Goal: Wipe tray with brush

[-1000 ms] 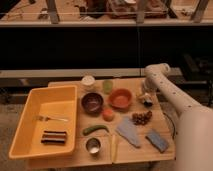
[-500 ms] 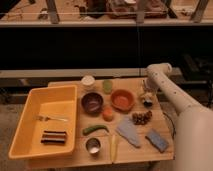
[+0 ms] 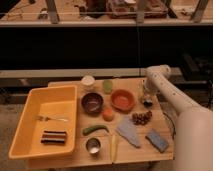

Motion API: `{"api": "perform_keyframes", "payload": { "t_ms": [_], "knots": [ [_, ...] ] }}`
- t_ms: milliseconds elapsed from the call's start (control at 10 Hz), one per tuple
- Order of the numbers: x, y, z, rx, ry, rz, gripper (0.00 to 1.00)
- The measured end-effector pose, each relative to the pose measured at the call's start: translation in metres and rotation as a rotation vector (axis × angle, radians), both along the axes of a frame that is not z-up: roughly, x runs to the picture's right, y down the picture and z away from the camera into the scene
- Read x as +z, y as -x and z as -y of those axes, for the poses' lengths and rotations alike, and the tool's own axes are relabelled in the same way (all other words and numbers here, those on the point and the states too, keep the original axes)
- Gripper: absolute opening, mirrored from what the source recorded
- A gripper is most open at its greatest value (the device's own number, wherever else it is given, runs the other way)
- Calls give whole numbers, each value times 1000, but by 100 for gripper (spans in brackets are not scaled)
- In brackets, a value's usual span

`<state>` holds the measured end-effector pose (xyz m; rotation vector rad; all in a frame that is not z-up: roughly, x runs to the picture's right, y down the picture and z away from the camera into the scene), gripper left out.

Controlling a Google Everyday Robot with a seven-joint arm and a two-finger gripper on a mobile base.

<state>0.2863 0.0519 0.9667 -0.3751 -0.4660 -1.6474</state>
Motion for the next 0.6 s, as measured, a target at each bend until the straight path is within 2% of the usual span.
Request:
{"api": "perform_keyframes", "payload": {
  "t_ms": [300,600],
  "knots": [
    [0,0,-5,-3,7,8,11],
    [-9,6,2,35,1,52,10]
  ]
}}
